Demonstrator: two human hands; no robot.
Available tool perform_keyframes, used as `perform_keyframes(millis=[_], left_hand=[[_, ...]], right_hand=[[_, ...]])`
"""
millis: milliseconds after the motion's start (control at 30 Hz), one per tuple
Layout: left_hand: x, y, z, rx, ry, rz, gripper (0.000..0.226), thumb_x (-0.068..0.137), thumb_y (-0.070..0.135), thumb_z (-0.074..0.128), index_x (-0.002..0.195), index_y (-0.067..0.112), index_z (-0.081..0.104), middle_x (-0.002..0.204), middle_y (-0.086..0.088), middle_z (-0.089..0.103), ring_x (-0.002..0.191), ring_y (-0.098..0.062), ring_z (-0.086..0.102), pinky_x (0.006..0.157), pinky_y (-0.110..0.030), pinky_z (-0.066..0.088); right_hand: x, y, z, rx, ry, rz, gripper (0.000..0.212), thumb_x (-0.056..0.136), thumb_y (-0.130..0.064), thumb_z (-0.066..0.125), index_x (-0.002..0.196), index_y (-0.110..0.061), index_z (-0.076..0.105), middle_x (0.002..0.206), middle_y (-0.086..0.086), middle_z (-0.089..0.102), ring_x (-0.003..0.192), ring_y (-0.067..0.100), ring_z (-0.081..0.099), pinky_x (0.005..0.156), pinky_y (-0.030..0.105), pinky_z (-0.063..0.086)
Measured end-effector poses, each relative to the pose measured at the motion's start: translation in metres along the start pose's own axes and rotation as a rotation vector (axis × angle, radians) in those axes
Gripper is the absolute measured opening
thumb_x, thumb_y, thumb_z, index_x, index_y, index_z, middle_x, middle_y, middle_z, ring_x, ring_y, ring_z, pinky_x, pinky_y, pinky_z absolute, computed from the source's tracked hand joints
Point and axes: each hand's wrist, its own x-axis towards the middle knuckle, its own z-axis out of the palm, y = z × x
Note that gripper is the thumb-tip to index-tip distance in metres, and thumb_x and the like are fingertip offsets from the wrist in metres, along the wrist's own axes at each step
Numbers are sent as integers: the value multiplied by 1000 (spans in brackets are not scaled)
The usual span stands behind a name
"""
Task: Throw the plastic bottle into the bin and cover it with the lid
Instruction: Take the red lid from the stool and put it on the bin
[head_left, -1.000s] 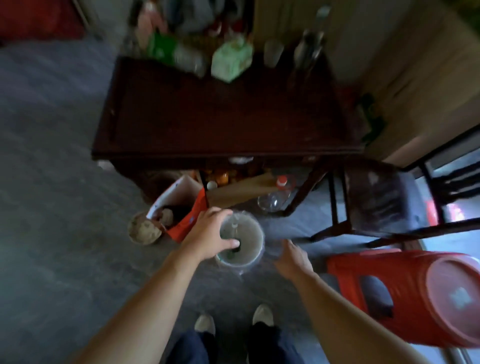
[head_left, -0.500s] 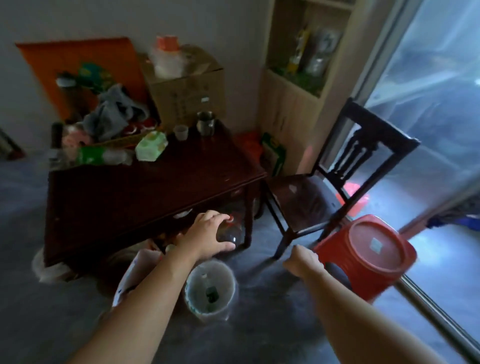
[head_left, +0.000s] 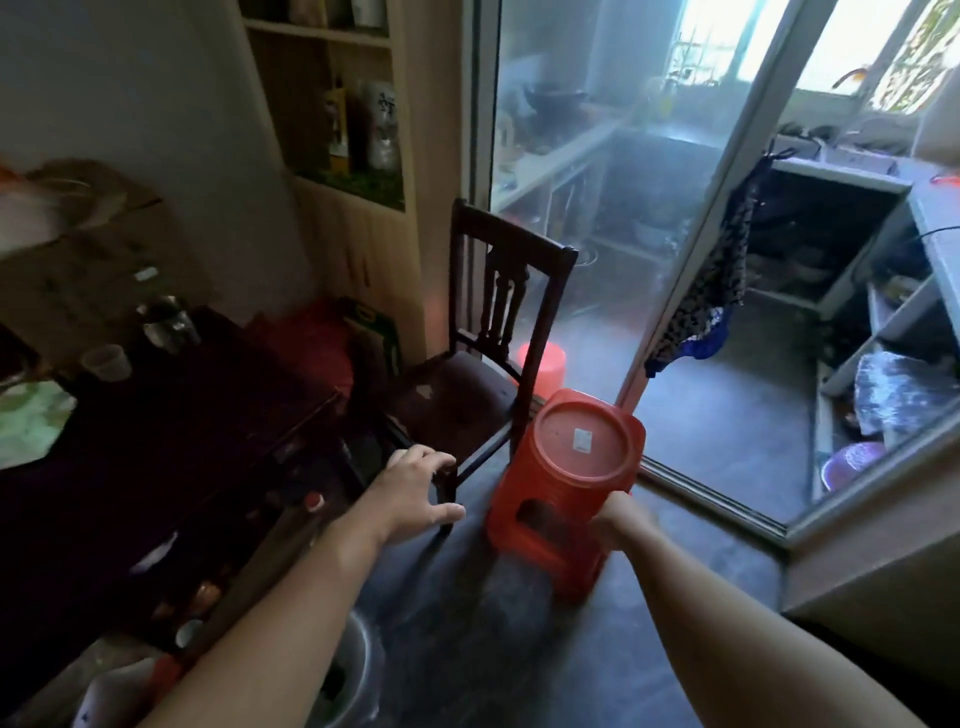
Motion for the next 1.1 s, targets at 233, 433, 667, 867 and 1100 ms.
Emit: perform_keyframes(millis=[233, 433, 667, 867, 1100], left_hand=[[61, 34, 14, 111, -72, 31, 70, 81, 46, 69, 142, 22, 43, 142, 2, 42, 136, -18, 31, 112, -34, 30], [106, 49, 17, 319, -119, 0, 74, 83, 53, 62, 146, 24, 35, 147, -1, 38, 139, -21, 29, 113, -39, 27], [169, 58, 28, 464, -228, 51, 73, 84, 57, 57, 146, 25, 33, 149, -4, 35, 140, -25, 27, 113, -41, 28], [218, 65, 27, 491, -279, 145, 73, 84, 58, 56, 146, 25, 33, 149, -4, 35, 139, -26, 28, 112, -42, 29], [270, 65, 16, 488, -304, 243, 70, 85, 54, 57, 144, 24, 35, 147, -5, 37, 138, -26, 29, 112, -41, 28]], right_hand=[[44, 32, -27, 10, -27, 44, 57, 60, -30, 50, 115, -25, 65, 123, 5, 67, 116, 33, 58, 97, 44, 44], [31, 30, -66, 36, 2, 58, 65, 69, -40, 50, 133, -29, 53, 141, 6, 55, 129, 38, 46, 103, 52, 35], [50, 12, -79, 49, 14, 15, 75, 84, -56, 51, 152, -28, 32, 155, 13, 39, 142, 39, 32, 113, 51, 32], [73, 0, -77, 72, -15, 36, 77, 68, -55, 46, 140, -29, 46, 145, 10, 53, 133, 35, 47, 107, 46, 41], [106, -21, -81, 121, -12, 120, 64, 69, -47, 48, 129, -26, 55, 136, 6, 59, 125, 34, 54, 103, 40, 47]])
